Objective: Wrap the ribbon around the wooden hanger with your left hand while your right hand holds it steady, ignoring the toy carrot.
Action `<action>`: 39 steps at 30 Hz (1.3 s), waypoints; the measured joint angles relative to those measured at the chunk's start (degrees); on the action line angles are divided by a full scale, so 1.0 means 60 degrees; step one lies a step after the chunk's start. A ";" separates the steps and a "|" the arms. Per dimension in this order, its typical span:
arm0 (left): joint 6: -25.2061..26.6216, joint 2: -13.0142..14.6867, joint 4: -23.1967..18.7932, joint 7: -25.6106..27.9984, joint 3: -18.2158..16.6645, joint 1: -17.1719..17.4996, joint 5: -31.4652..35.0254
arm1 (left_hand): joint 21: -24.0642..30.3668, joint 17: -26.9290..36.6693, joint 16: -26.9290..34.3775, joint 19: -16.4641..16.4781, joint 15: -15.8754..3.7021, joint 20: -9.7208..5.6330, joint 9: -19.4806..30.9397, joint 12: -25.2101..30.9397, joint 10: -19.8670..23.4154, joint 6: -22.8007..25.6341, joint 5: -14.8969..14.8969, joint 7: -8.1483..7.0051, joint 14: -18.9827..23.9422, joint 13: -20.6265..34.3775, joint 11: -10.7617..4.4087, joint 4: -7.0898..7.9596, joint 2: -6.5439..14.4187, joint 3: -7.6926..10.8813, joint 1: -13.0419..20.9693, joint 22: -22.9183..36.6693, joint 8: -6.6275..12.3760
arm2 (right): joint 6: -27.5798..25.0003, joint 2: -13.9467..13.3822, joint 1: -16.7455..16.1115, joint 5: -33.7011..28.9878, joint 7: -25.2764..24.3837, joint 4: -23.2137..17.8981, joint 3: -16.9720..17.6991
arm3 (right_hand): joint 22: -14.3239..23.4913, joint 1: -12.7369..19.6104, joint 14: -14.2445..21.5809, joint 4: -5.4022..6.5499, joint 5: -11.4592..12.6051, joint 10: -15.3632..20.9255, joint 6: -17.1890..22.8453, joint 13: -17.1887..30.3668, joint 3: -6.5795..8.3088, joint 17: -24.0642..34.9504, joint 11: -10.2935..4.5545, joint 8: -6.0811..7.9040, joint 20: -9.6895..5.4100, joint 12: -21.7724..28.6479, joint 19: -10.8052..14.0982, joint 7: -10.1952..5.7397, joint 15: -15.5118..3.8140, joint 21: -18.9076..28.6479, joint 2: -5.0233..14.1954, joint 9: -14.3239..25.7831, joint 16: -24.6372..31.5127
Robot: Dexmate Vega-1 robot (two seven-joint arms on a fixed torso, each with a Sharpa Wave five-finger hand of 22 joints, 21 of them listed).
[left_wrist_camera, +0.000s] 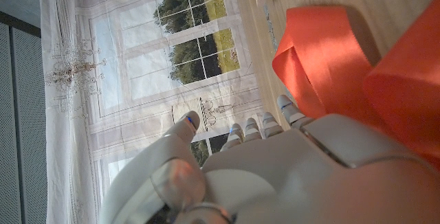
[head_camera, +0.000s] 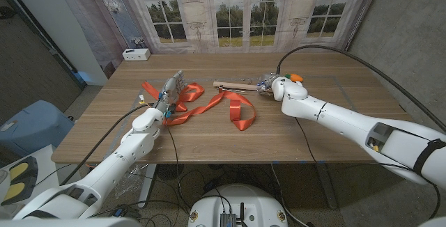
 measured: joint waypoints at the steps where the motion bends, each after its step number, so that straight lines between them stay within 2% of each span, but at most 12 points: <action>1: 0.0000 0.0000 0.0003 0.0000 0.0000 0.0000 0.0000 | 0.0000 0.0000 0.0000 0.0000 0.0000 0.0000 0.0000 0.0000 0.0000 0.0000 0.0000 0.0000 0.0000 0.0000 0.0000 0.0000 0.0000 0.0000 0.0000 0.0000 0.0000 | 0.0006 0.0000 0.0000 -0.0020 -0.0004 0.0000 0.0000 | 0.0000 0.0135 0.0070 0.0000 0.0000 0.0066 0.0079 0.0000 0.0000 0.0006 -0.0035 0.0000 0.0005 0.0039 0.0057 -0.0022 0.0000 0.0000 0.0037 -0.0002 0.0024; 5: 0.0000 0.0000 0.0003 0.0000 0.0000 0.0000 0.0000 | -0.0063 0.0000 0.0000 0.0000 0.0000 0.0000 0.0000 0.0000 0.0000 0.0000 0.0000 0.0000 0.0000 0.0000 0.0000 0.0000 0.0000 0.0000 0.0000 0.0000 0.0000 | 0.0036 0.0000 0.0000 -0.0111 -0.0028 0.0000 0.0000 | 0.0000 0.0563 0.0491 0.0101 0.0000 0.0608 0.0586 0.0040 -0.0102 0.0080 -0.0055 0.0080 0.0018 0.0243 0.0224 -0.0071 -0.0002 0.0000 0.0004 -0.0013 0.0205; 6: 0.0022 0.0000 0.0002 0.0003 0.0000 0.0000 -0.0005 | -0.0074 0.0000 0.0000 0.0000 0.0000 0.0000 0.0000 0.0000 0.0000 0.0000 0.0000 0.0000 0.0000 0.0000 0.0000 0.0000 0.0000 0.0000 0.0000 -0.0001 0.0000 | 0.0049 0.0216 0.0137 -0.0131 -0.0029 0.0415 -0.0149 | 0.0000 0.0669 0.0643 0.0126 0.0000 0.0822 0.0820 0.0069 -0.0127 0.0117 -0.0064 0.0133 -0.0007 0.0328 0.0273 -0.0069 -0.0004 0.0000 0.0000 -0.0016 0.0275; 11: 0.0030 0.0013 -0.0057 0.0041 -0.0008 0.0049 -0.0006 | -0.0074 0.0000 0.0000 0.0000 0.0000 0.0000 0.0000 0.0000 0.0000 0.0000 0.0000 0.0000 0.0000 0.0000 0.0000 0.0000 0.0000 0.0000 0.0000 -0.0001 0.0000 | 0.0104 0.0313 0.0203 -0.0206 -0.0034 0.0619 -0.0229 | 0.0000 0.1231 0.1321 0.0216 0.0000 0.2048 0.2265 0.0281 -0.0422 0.0361 -0.0172 0.0423 -0.0022 0.0923 0.0527 -0.0121 -0.0031 -0.0043 0.0013 -0.0034 0.0630; 13: 0.0035 0.0022 -0.0101 0.0083 -0.0016 0.0073 -0.0007 | -0.0074 0.0000 0.0000 0.0000 0.0000 0.0000 0.0000 0.0000 0.0000 0.0000 0.0000 0.0000 0.0000 0.0000 0.0000 0.0000 -0.0003 0.0000 -0.0003 -0.0001 0.0000 | 0.0114 0.0388 0.0254 -0.0239 -0.0035 0.0778 -0.0297 | 0.0008 0.1457 0.1667 0.0215 -0.0002 0.2686 0.2488 0.0387 -0.0566 0.0495 -0.0185 0.0672 -0.0024 0.1255 0.0668 -0.0302 -0.0036 -0.0075 0.0062 -0.0035 0.0823; 17: 0.0048 0.0043 -0.0180 0.0168 -0.0029 0.0114 -0.0005 | -0.0074 -0.0001 0.0000 0.0000 0.0000 0.0000 0.0000 0.0000 0.0000 0.0000 0.0000 0.0000 0.0000 0.0000 0.0000 0.0000 -0.0040 0.0000 -0.0040 0.0000 0.0000 | 0.0124 0.0483 0.0315 -0.0276 -0.0030 0.0983 -0.0397 | 0.0048 0.1827 0.2485 0.0206 -0.0025 0.3868 0.2844 0.0551 -0.0781 0.0797 -0.0208 0.1108 -0.0068 0.1854 0.0790 -0.0289 -0.0072 -0.0075 0.0108 0.0001 0.1295; 18: 0.0055 0.0046 -0.0198 0.0189 -0.0031 0.0122 -0.0004 | -0.0074 -0.0001 0.0000 0.0000 0.0000 0.0000 0.0000 0.0000 0.0000 0.0000 0.0000 0.0000 0.0000 0.0000 0.0000 0.0001 -0.0040 0.0000 -0.0040 -0.0001 0.0000 | 0.0124 0.0494 0.0320 -0.0281 -0.0023 0.1015 -0.0410 | 0.0048 0.1843 0.2614 0.0216 -0.0031 0.3959 0.2955 0.0552 -0.0824 0.0862 -0.0169 0.1155 -0.0038 0.1966 0.0820 -0.0182 -0.0074 -0.0075 0.0122 0.0066 0.1386; 29: 0.0121 0.0138 -0.0460 0.0280 -0.0034 0.0214 0.0060 | -0.0074 -0.0001 0.0000 0.0000 -0.0030 0.0000 0.0000 0.0000 -0.0004 0.0029 0.0001 -0.0029 -0.0030 0.0000 -0.0004 0.0000 -0.0040 0.0000 -0.0039 -0.0001 0.0000 | 0.0117 0.0379 0.0139 -0.0198 -0.0160 0.0884 -0.0288 | 0.0047 0.2227 0.2776 0.0278 -0.0080 0.4027 0.3051 0.0552 -0.0973 0.1242 -0.0101 0.1265 -0.0102 0.2178 0.0993 -0.0120 -0.0111 -0.0074 0.0288 0.0071 0.1666; 32: 0.0135 0.0189 -0.0574 0.0291 -0.0027 0.0241 0.0077 | -0.0132 -0.0021 0.0000 0.0000 -0.0035 0.0000 0.0000 0.0000 -0.0035 0.0037 0.0001 -0.0037 -0.0035 0.0000 -0.0036 -0.0016 -0.0040 0.0017 -0.0040 -0.0001 0.0000 | 0.0153 0.0322 0.0058 -0.0094 -0.0423 0.0795 -0.0214 | 0.0047 0.2227 0.2775 0.0288 -0.0080 0.4026 0.3173 0.0552 -0.1006 0.1323 -0.0101 0.1303 -0.0088 0.2201 0.1075 -0.0136 -0.0111 -0.0074 0.0288 0.0071 0.1702; 33: 0.0191 0.0225 -0.0636 0.0364 -0.0012 0.0253 0.0155 | -0.0131 -0.0024 0.0000 0.0000 -0.0035 0.0000 0.0000 0.0000 -0.0035 0.0058 0.0001 -0.0058 -0.0035 0.0000 -0.0036 -0.0048 -0.0039 0.0013 -0.0039 -0.0001 0.0000 | 0.0190 0.0164 -0.0185 -0.0047 -0.0569 0.0539 0.0014 | 0.0047 0.2227 0.2775 0.0287 -0.0061 0.4027 0.3173 0.0552 -0.1007 0.1349 -0.0101 0.1315 -0.0093 0.2202 0.1112 -0.0136 -0.0111 -0.0074 0.0288 0.0070 0.1703; 36: 0.0249 0.0295 -0.0756 0.0449 0.0019 0.0273 0.0259 | -0.0132 -0.0024 0.0000 0.0000 -0.0035 0.0000 0.0000 0.0000 -0.0035 0.0092 0.0001 -0.0092 -0.0035 0.0000 -0.0036 -0.0135 -0.0039 -0.0001 -0.0039 -0.0001 0.0000 | 0.0235 0.0044 -0.0413 0.0041 -0.0882 0.0305 0.0231 | 0.0046 0.2227 0.2775 0.0294 -0.0031 0.4027 0.3222 0.0553 -0.1036 0.1397 -0.0101 0.1331 -0.0090 0.2219 0.1109 -0.0148 -0.0111 -0.0074 0.0288 0.0070 0.1750; 39: 0.0249 0.0413 -0.0953 0.0449 0.0082 0.0290 0.0259 | -0.0168 -0.0024 0.0000 0.0002 -0.0015 -0.0003 0.0000 0.0000 -0.0032 0.0106 -0.0024 -0.0105 -0.0015 0.0000 -0.0032 -0.0243 -0.0059 0.0006 -0.0020 -0.0020 0.0000 | 0.0317 0.0044 -0.0413 0.0142 -0.1341 0.0305 0.0231 | 0.0056 0.2227 0.2775 0.0294 -0.0030 0.4027 0.3222 0.0554 -0.1081 0.1471 -0.0101 0.1331 -0.0104 0.2233 0.1197 -0.0147 -0.0111 -0.0026 0.0288 0.0069 0.1802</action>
